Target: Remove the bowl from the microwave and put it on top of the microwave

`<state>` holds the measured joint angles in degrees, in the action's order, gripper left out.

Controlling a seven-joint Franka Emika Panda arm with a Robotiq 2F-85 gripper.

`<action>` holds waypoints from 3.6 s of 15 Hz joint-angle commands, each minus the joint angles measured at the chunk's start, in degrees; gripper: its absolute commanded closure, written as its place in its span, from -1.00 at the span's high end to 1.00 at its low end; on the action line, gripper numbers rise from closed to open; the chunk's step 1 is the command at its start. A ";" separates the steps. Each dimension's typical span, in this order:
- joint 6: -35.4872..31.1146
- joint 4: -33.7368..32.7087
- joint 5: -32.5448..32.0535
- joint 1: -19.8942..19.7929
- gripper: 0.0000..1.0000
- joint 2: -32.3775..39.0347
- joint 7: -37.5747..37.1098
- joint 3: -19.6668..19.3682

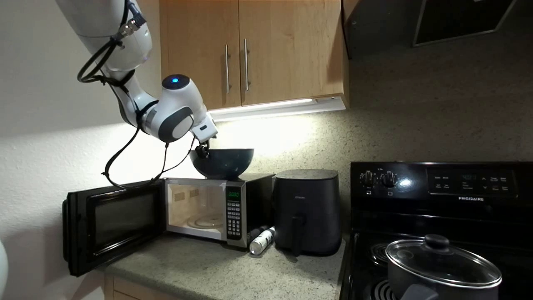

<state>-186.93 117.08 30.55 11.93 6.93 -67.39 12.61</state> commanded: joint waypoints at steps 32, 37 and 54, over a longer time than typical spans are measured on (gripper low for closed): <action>15.45 0.41 -15.23 -27.73 1.00 20.56 9.00 50.21; 20.20 -0.14 -16.72 -25.49 1.00 22.67 12.18 49.55; 12.93 -1.68 -4.08 -20.69 1.00 22.71 31.55 50.04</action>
<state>-173.30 115.09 21.79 -10.78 30.65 -39.92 65.00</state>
